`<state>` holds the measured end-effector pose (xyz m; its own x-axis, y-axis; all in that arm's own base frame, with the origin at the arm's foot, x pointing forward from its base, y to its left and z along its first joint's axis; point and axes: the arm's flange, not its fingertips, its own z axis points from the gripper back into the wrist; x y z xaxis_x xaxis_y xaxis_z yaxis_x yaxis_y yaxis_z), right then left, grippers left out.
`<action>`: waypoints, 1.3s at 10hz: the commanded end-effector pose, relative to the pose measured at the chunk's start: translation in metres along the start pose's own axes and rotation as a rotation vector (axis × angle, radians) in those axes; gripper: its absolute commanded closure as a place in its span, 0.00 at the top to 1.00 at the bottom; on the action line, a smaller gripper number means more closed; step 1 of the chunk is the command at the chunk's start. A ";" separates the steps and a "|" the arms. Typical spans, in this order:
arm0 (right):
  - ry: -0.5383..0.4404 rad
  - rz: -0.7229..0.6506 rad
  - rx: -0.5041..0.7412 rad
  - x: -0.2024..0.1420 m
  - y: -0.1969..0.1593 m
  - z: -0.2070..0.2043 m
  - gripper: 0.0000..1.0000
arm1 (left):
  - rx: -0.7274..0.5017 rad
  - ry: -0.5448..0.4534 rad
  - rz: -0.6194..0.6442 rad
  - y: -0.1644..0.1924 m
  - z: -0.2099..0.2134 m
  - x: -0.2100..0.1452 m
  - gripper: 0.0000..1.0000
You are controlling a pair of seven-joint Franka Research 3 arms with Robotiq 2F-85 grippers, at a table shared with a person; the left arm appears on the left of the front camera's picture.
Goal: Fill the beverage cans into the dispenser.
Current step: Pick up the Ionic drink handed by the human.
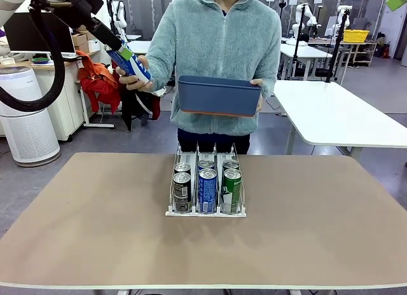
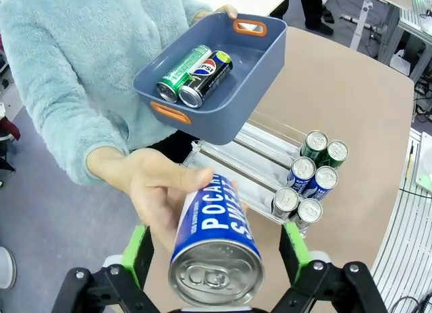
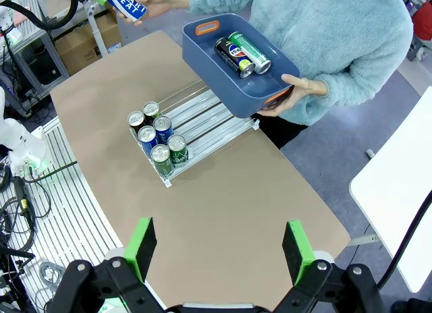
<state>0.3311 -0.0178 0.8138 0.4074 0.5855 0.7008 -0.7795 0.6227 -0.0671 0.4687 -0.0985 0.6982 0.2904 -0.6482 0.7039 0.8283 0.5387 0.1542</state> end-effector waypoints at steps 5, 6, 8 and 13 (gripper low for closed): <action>0.002 -0.004 0.007 -0.001 0.001 0.000 1.00 | -0.023 0.038 -0.014 -0.001 0.003 -0.002 0.00; 0.002 -0.004 0.007 -0.001 0.001 0.000 1.00 | -0.021 0.039 -0.011 -0.001 0.004 -0.002 0.00; 0.002 -0.004 0.007 -0.001 0.001 0.000 1.00 | -0.016 0.048 -0.013 -0.001 0.005 -0.002 0.12; 0.002 -0.004 0.007 -0.001 0.001 0.000 1.00 | -0.034 0.039 -0.012 -0.002 0.010 -0.001 0.00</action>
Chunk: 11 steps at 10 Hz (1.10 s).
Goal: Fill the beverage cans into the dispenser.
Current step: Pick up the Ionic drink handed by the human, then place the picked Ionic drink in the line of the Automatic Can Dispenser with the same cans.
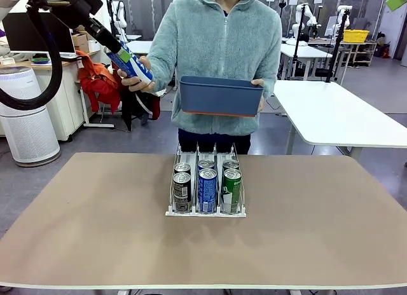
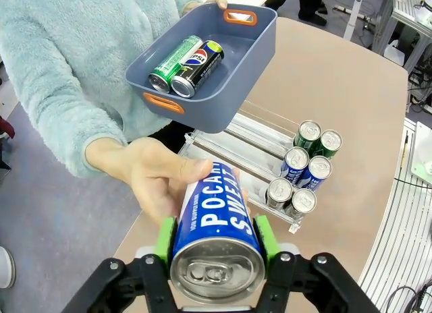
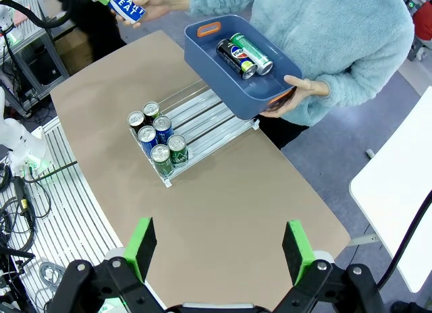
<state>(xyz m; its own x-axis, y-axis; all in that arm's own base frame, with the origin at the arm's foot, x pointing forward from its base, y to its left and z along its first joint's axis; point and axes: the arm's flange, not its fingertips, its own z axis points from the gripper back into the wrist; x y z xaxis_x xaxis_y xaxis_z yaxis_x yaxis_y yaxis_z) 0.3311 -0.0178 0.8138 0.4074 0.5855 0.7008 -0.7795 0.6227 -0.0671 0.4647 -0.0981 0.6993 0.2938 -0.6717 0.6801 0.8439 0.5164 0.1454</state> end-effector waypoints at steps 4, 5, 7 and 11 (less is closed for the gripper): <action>0.002 -0.004 0.007 -0.001 0.001 0.000 1.00 | -0.003 0.000 -0.001 0.000 0.002 0.001 0.00; 0.002 -0.004 0.007 -0.001 0.001 0.000 1.00 | -0.003 0.000 -0.001 0.000 0.002 0.001 0.00; 0.002 -0.004 0.007 -0.001 0.001 0.000 1.00 | -0.003 0.000 -0.001 0.000 0.002 0.001 0.00; 0.002 -0.004 0.007 -0.001 0.001 0.000 1.00 | -0.003 0.000 -0.001 0.000 0.002 0.001 0.00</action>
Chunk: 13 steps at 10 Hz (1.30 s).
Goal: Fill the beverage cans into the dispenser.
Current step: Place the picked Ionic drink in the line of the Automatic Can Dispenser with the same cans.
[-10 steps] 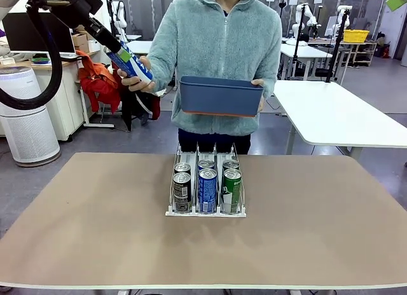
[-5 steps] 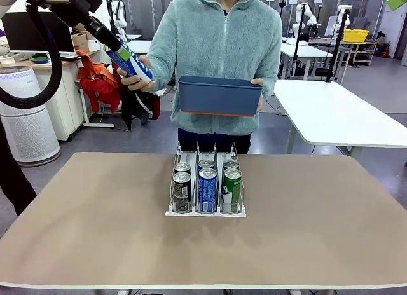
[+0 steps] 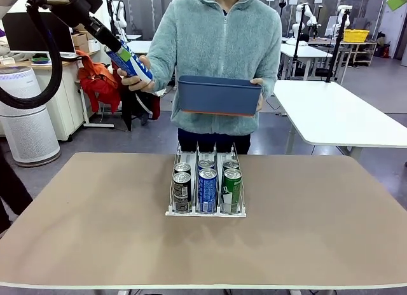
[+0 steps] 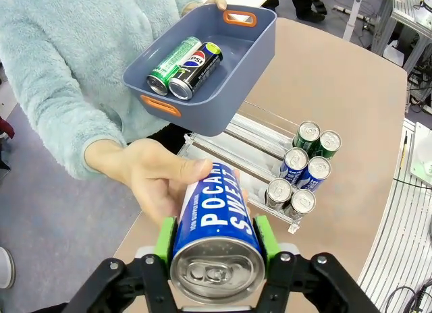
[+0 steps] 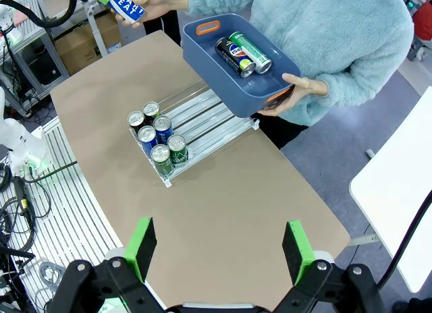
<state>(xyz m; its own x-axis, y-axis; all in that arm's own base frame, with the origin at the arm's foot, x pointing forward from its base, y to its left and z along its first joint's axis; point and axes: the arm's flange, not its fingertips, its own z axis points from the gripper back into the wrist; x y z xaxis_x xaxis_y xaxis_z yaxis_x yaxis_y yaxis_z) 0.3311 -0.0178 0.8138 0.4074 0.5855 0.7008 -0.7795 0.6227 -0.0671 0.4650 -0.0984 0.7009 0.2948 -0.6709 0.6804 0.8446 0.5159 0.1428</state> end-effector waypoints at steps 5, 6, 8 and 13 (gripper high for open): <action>0.002 -0.004 0.007 -0.001 0.001 0.000 1.00 | 0.000 0.000 -0.002 -0.001 0.001 0.000 0.00; 0.002 -0.004 0.007 -0.001 0.001 0.000 1.00 | 0.000 0.000 -0.002 -0.001 0.001 0.000 0.00; 0.002 -0.004 0.007 -0.001 0.001 0.000 1.00 | 0.000 0.000 -0.002 -0.001 0.001 0.000 0.00; 0.002 -0.004 0.007 -0.001 0.001 0.000 1.00 | 0.000 0.000 -0.002 -0.001 0.001 0.000 0.00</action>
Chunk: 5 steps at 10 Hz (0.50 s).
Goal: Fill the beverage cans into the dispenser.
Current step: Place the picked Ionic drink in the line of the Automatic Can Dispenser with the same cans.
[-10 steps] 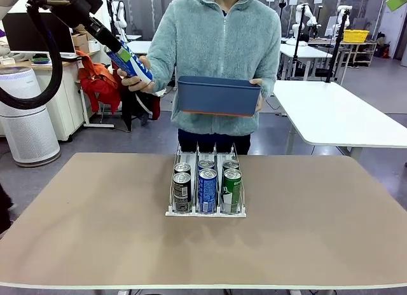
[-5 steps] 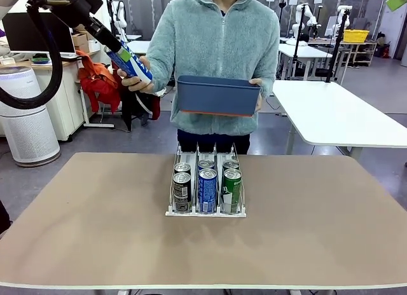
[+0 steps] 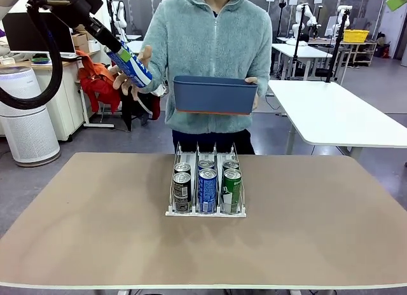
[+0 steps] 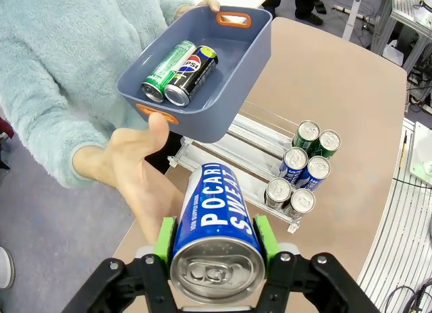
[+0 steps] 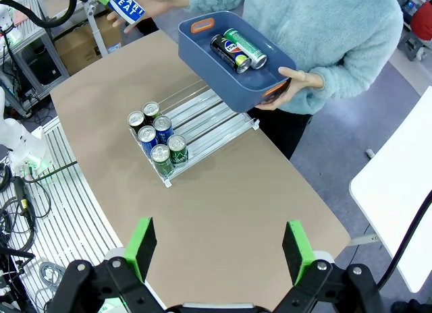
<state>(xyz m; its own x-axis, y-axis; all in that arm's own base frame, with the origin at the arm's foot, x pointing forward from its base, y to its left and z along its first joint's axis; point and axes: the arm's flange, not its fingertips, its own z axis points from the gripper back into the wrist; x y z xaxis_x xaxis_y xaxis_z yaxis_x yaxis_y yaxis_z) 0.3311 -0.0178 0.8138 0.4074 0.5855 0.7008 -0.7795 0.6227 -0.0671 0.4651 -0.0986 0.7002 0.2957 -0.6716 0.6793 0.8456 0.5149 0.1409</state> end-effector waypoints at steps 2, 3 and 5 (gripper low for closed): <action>0.002 -0.004 0.007 -0.001 0.001 0.000 1.00 | 0.002 -0.001 -0.002 0.000 0.001 0.000 0.00; 0.002 -0.004 0.007 -0.001 0.001 0.000 1.00 | 0.002 -0.001 -0.002 0.000 0.001 0.000 0.00; 0.002 -0.004 0.007 -0.001 0.001 0.000 1.00 | 0.002 -0.001 -0.002 0.000 0.001 0.000 0.00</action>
<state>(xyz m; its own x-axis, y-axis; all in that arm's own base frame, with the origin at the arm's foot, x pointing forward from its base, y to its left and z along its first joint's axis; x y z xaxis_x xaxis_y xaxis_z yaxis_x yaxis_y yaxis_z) 0.3311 -0.0178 0.8138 0.4074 0.5855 0.7008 -0.7795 0.6227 -0.0671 0.4651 -0.0986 0.7002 0.2957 -0.6717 0.6793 0.8456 0.5148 0.1409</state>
